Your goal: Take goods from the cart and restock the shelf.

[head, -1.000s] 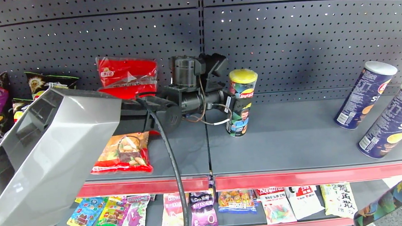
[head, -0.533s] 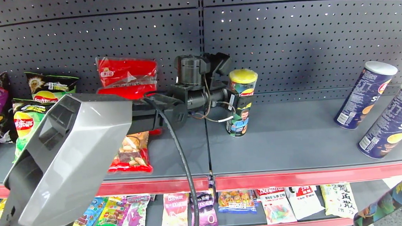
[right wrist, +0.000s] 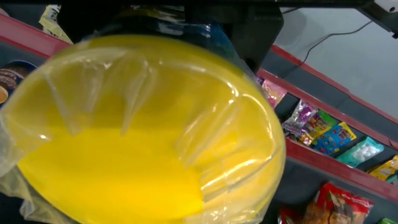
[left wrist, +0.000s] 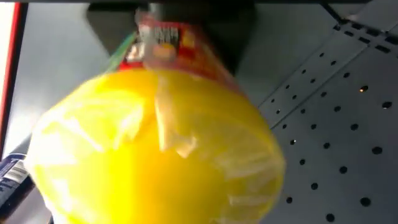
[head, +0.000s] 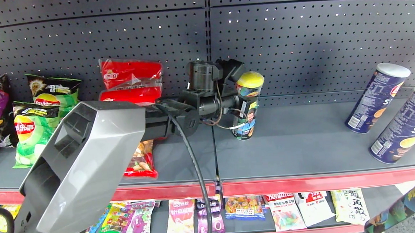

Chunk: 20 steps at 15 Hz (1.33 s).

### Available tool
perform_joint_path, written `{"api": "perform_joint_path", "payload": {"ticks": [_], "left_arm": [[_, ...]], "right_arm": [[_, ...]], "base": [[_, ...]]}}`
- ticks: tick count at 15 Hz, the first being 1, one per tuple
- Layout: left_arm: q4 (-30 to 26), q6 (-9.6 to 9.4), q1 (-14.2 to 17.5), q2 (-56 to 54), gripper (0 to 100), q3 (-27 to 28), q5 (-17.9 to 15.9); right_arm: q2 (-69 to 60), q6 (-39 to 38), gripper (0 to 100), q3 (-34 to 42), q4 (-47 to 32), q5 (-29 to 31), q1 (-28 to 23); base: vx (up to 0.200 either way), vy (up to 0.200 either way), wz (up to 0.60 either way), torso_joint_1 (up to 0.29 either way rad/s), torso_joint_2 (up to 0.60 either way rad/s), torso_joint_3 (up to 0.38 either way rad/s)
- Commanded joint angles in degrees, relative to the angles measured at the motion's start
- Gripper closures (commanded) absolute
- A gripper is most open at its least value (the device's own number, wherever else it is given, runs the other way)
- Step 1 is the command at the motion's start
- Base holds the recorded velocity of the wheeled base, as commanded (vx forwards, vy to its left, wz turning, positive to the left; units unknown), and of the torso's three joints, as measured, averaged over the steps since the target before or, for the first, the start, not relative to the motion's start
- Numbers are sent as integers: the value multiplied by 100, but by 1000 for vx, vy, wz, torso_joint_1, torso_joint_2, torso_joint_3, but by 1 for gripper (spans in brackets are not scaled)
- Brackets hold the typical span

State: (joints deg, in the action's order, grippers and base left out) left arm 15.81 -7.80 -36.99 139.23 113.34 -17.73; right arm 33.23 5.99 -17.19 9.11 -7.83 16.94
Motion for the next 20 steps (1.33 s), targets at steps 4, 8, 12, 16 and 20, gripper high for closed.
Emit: {"api": "perform_joint_path", "payload": {"ticks": [4,8,12,16,20], "left_arm": [[-43,-2,7,-713,100,-637,-574],[-8,-301,16,-1803,100,-2421,-1400],[1,-925,60,-1979,100,-3019,-1761],[150,-872,60,-1926,100,-3037,-1752],[300,-863,51,-1838,100,-3037,-1726]], "right_arm": [[17,-10,100,14,3,-8,2],[25,-10,100,5,3,-17,2],[34,-10,100,5,3,-17,11],[25,-10,100,5,3,-17,11],[25,-10,100,5,3,-17,11]], "base": [[0,0,0,0,0,0],[0,0,0,0,0,0],[0,0,0,0,0,0],[0,0,0,0,0,0],[0,0,0,0,0,0]]}}
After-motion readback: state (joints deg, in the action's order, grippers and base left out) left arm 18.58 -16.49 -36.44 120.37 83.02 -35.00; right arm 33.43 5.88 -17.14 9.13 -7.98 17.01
